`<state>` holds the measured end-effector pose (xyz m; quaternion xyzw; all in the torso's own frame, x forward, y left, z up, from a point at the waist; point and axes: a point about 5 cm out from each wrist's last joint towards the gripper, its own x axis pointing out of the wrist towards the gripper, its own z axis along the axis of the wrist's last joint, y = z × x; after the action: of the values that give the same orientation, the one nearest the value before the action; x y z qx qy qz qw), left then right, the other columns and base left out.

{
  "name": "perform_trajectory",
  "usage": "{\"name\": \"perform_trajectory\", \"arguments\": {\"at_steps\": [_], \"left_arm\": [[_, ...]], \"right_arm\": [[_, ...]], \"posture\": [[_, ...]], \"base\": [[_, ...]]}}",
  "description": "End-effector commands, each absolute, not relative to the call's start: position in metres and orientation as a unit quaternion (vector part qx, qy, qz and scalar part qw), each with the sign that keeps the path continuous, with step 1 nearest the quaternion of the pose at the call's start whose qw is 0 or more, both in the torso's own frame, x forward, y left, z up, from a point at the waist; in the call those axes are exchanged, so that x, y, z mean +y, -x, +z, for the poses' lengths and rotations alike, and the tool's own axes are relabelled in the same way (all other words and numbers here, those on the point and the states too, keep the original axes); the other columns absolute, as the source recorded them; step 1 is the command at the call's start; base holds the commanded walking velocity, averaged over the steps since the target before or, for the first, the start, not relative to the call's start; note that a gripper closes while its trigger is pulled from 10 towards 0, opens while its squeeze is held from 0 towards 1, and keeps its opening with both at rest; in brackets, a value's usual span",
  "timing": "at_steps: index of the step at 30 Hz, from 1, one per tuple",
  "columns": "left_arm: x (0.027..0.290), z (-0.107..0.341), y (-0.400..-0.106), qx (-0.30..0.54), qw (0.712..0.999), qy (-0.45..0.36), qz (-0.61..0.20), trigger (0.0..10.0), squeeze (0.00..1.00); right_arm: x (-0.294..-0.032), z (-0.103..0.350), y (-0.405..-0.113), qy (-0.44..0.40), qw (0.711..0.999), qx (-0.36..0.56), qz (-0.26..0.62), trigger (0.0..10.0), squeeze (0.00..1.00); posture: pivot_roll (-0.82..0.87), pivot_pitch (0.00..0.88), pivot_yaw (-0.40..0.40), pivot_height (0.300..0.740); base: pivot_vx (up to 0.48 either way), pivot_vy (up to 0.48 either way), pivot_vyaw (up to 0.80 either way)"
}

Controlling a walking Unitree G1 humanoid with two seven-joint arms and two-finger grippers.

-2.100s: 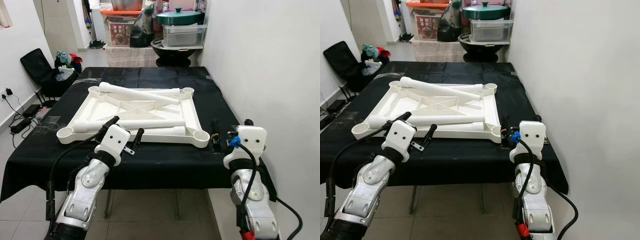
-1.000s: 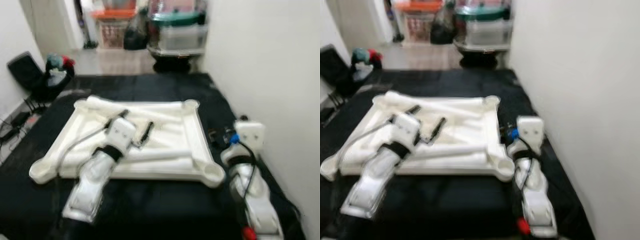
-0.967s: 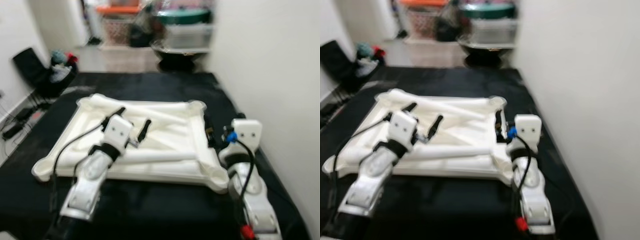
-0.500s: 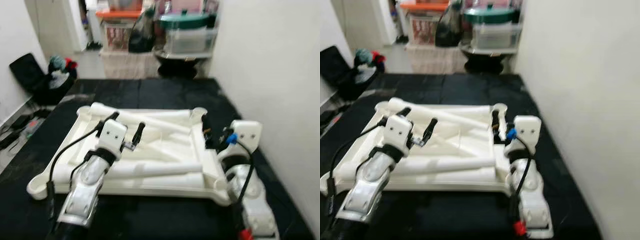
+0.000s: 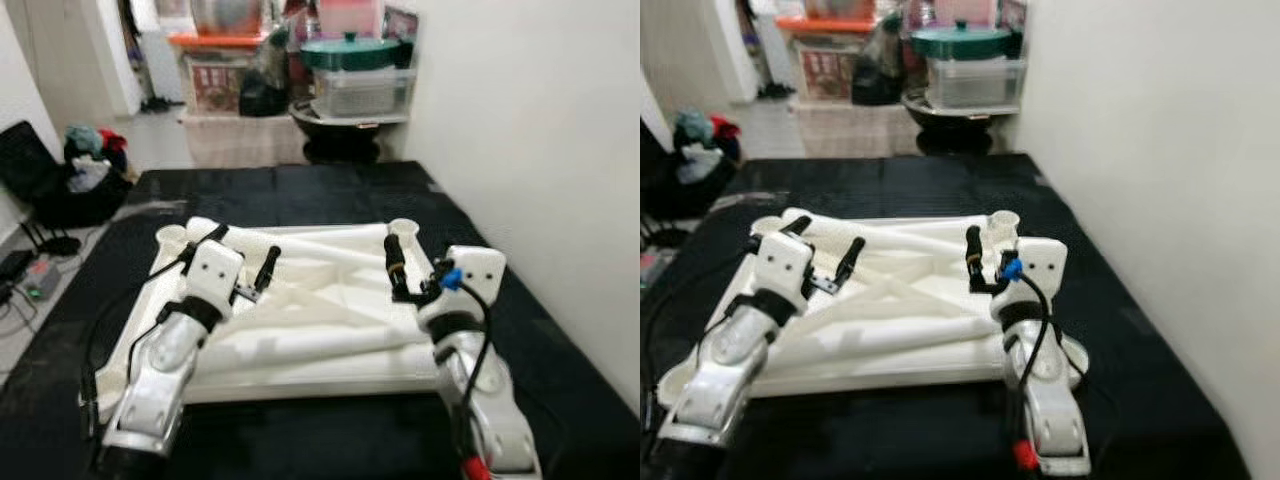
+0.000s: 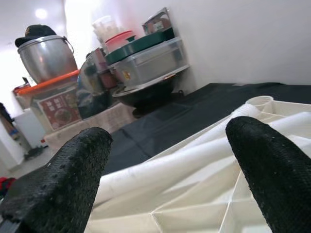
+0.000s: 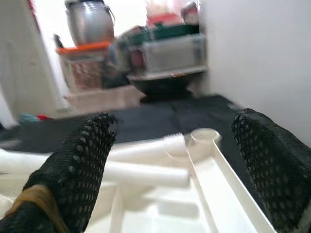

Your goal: Building children table

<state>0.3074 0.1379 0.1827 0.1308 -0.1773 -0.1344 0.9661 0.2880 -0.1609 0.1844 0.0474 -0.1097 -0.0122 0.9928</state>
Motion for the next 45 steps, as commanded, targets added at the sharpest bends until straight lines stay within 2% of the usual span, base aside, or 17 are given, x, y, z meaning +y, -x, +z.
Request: {"name": "perform_trajectory", "arguments": {"at_steps": [1,10,16,18,22,25,26,30,36,45], "left_arm": [[0.144,0.183,-0.309,-0.173,0.968,-0.134,-0.127,10.0,0.00],[0.153,0.190,-0.307,-0.164,0.965,-0.117,-0.167,10.0,0.00],[0.163,0.195,-0.298,-0.131,0.970,-0.062,-0.194,10.0,0.00],[0.184,0.189,-0.283,-0.081,0.977,-0.076,-0.180,10.0,0.00],[0.195,0.185,-0.273,-0.041,0.984,-0.041,-0.171,10.0,0.00],[0.206,0.161,-0.253,0.067,0.983,-0.019,-0.167,10.0,0.00],[0.206,0.161,-0.253,0.067,0.983,-0.019,-0.167,10.0,0.00],[0.206,0.136,-0.233,0.152,0.976,0.039,-0.154,10.0,0.00],[0.194,0.137,-0.227,0.176,0.961,0.108,-0.181,10.0,0.00],[0.196,0.137,-0.229,0.192,0.961,0.079,-0.183,10.0,0.00]], "right_arm": [[-0.156,0.187,-0.289,-0.059,0.992,-0.112,-0.005,10.0,0.00],[-0.156,0.184,-0.291,-0.073,0.992,-0.102,-0.008,10.0,0.00],[-0.156,0.184,-0.293,-0.077,0.992,-0.099,-0.006,10.0,0.00],[-0.156,0.184,-0.294,-0.076,0.992,-0.098,-0.001,10.0,0.00],[-0.157,0.184,-0.295,-0.074,0.992,-0.098,0.002,10.0,0.00],[-0.156,0.184,-0.297,-0.070,0.993,-0.097,0.011,10.0,0.00],[-0.156,0.184,-0.297,-0.070,0.993,-0.097,0.011,10.0,0.00],[-0.153,0.186,-0.302,-0.059,0.993,-0.100,0.028,10.0,0.00],[-0.151,0.188,-0.305,-0.052,0.993,-0.103,0.036,10.0,0.00],[-0.151,0.188,-0.307,-0.042,0.993,-0.104,0.036,10.0,0.00]], "posture": [[0.03,0.000,-0.046,0.740],[0.04,0.000,-0.046,0.740],[0.06,0.000,-0.053,0.740],[0.07,0.000,-0.064,0.740],[0.08,0.000,-0.075,0.740],[0.10,0.000,-0.086,0.740],[0.10,0.000,-0.086,0.740],[0.12,0.000,-0.106,0.740],[0.12,0.000,-0.110,0.740],[0.12,0.000,-0.104,0.740]], "base": [[0.000,0.251,0.00],[0.000,0.000,0.00],[0.000,0.000,0.00],[0.000,0.000,0.00],[0.000,0.000,0.00],[0.000,0.000,0.00],[0.000,0.000,0.00],[0.000,0.000,0.00],[0.000,0.000,0.00],[0.000,0.000,0.00]]}}
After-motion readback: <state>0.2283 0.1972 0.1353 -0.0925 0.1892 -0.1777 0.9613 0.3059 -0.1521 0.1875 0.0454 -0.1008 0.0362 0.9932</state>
